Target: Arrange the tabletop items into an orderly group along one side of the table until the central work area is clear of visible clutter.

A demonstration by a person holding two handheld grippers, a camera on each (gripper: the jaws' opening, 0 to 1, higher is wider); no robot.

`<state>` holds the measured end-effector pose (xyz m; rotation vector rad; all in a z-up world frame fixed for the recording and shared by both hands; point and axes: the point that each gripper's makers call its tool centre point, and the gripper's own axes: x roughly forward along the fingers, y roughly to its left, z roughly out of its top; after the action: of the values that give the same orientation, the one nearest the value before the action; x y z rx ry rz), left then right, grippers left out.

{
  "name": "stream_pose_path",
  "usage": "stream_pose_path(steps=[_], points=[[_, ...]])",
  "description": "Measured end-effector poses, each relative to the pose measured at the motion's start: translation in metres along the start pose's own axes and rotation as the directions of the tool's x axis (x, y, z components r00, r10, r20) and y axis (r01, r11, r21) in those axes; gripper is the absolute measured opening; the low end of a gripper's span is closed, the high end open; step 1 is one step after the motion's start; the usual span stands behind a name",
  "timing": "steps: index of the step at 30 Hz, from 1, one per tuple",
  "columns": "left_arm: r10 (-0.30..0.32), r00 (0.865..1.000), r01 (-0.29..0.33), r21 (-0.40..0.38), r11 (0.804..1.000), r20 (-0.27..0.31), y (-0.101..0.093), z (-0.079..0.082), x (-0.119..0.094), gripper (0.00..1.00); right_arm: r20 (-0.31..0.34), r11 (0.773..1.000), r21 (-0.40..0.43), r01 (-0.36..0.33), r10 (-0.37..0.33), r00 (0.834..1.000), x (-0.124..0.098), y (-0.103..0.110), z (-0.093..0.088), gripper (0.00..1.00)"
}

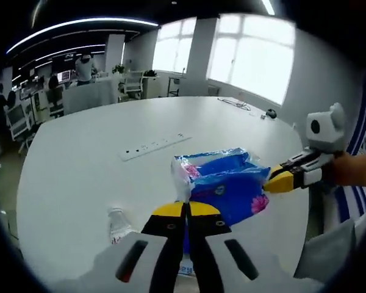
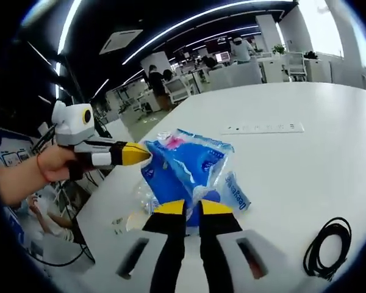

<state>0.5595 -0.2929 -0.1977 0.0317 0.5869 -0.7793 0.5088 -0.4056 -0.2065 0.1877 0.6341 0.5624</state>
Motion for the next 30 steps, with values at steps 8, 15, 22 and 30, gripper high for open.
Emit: stream_pose_path(steps=[8, 15, 22, 30], points=[[0.003, 1.000, -0.003, -0.012, 1.000, 0.027, -0.015, 0.007, -0.005, 0.00, 0.026, 1.000, -0.015, 0.020, -0.020, 0.999, -0.014, -0.009, 0.013, 0.00], [0.006, 0.999, -0.005, -0.016, 1.000, 0.043, -0.029, 0.016, -0.008, 0.00, 0.046, 0.999, -0.027, 0.036, -0.034, 0.998, -0.027, -0.016, 0.023, 0.00], [0.002, 0.998, -0.001, -0.009, 1.000, 0.057, -0.046, 0.024, -0.008, 0.00, 0.057, 0.998, -0.043, 0.041, -0.039, 0.998, -0.040, -0.025, 0.029, 0.00], [-0.002, 0.998, 0.002, -0.009, 1.000, 0.069, -0.062, 0.029, -0.010, 0.00, 0.074, 0.997, -0.065, 0.052, -0.047, 0.996, -0.056, -0.029, 0.035, 0.00]])
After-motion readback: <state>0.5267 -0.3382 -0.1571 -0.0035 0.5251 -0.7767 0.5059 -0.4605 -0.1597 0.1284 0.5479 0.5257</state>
